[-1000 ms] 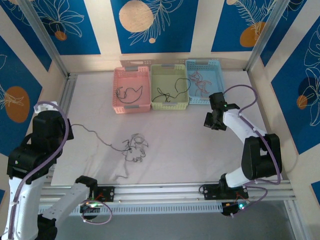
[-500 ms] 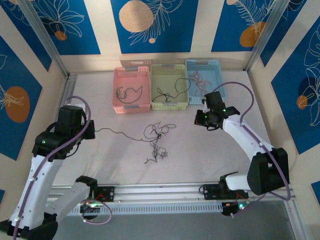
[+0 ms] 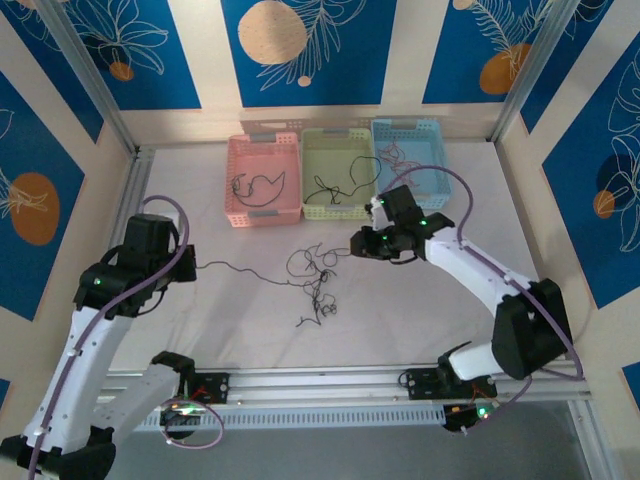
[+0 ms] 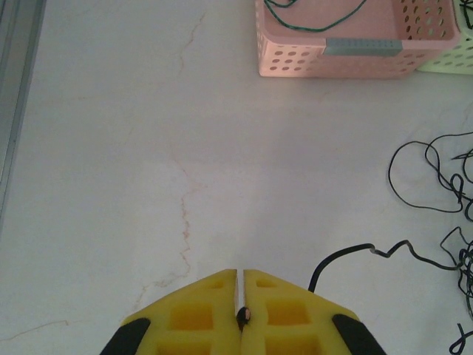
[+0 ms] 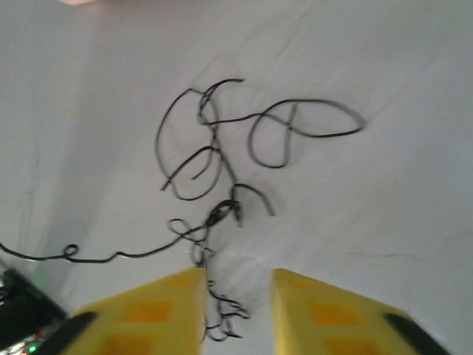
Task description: Untangle the cables
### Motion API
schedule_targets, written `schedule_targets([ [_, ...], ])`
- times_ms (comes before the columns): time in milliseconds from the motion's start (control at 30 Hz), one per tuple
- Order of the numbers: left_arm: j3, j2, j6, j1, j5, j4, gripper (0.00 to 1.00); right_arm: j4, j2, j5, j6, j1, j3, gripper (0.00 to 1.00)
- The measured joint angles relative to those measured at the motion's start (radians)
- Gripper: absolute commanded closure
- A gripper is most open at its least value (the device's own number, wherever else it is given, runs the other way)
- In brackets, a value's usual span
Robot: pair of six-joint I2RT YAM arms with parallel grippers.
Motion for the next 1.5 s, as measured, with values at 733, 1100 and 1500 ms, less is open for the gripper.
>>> schedule_targets([
  [733,0.031,0.002,0.000,0.000,0.047,-0.014,1.00,0.051,0.276,-0.079,-0.299,0.288,0.188,0.41],
  [1100,0.150,0.002,0.001,0.000,0.183,-0.042,1.00,0.180,0.281,-0.221,-0.575,0.334,0.206,0.39],
  [1500,0.171,0.006,-0.001,0.000,0.219,-0.054,0.60,0.193,0.356,-0.253,-0.624,0.399,0.323,1.00],
])
